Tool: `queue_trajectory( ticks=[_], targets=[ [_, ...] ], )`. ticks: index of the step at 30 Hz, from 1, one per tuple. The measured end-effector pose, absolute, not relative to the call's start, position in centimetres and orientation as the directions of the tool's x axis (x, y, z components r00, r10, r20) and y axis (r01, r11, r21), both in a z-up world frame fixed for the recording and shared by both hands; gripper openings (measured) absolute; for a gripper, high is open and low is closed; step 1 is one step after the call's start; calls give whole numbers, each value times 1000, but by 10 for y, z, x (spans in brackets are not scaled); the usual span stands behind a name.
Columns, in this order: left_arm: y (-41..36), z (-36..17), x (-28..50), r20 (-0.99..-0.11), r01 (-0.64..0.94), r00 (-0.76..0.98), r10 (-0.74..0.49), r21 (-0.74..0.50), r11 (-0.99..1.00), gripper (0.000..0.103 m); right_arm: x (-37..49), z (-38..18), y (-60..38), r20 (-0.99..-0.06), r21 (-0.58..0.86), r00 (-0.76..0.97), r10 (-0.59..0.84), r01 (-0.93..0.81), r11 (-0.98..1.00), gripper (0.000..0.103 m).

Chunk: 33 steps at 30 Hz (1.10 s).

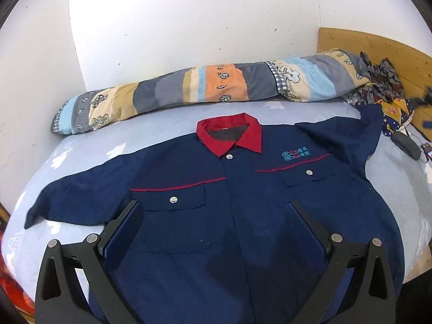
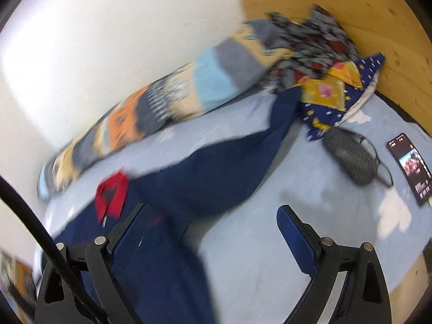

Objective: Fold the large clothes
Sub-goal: 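Grasp the navy jacket sleeve cuff with the right tool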

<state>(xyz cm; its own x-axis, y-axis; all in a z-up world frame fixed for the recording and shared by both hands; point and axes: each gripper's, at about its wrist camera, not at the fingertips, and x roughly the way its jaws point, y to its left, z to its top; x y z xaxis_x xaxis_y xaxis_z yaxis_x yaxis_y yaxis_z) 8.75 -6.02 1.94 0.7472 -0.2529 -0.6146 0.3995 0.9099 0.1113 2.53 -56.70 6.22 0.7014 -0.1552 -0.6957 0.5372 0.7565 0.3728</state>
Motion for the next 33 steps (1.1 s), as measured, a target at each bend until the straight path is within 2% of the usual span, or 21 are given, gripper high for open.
queue_trajectory(
  ticks=[4,7,10,13,16,18,20,21,22,27,33],
  targets=[
    [-61,7,107,-662,413,705,-255,91,906,103,72,52,-662,-729,408,662,-173,623,667,98],
    [-58,-1,122,-695,404,674,-250,64,912,103,103,29,-721,-748,480,652,-125,661,577,96],
    [-55,-7,133,-716,396,653,-246,45,917,103,126,3,-763,-771,500,624,-126,717,486,92],
    [-56,-9,137,-719,398,651,-246,48,916,103,145,-16,-786,-792,503,602,-103,738,450,78],
    [-62,-11,137,-723,417,640,-260,43,908,103,160,-29,-805,-808,485,579,-109,758,436,77],
    [-67,-13,136,-724,434,634,-270,45,900,103,169,-40,-815,-816,476,568,-109,766,431,63],
    [-72,-15,136,-728,445,630,-271,52,894,103,179,-54,-821,-822,483,563,-81,766,425,21],
    [-73,-17,136,-729,449,628,-273,53,892,103,183,-59,-822,-830,473,552,-76,770,428,9],
    [-74,-17,137,-731,451,626,-272,53,891,103,186,-64,-821,-829,472,554,-73,764,440,5],
    [-74,-18,139,-735,435,628,-255,60,898,103,169,-26,-797,-748,468,631,-205,721,511,3],
    [-64,-6,133,-700,396,675,-233,78,915,103,114,80,-774,-594,443,700,-396,696,565,3]
  ],
)
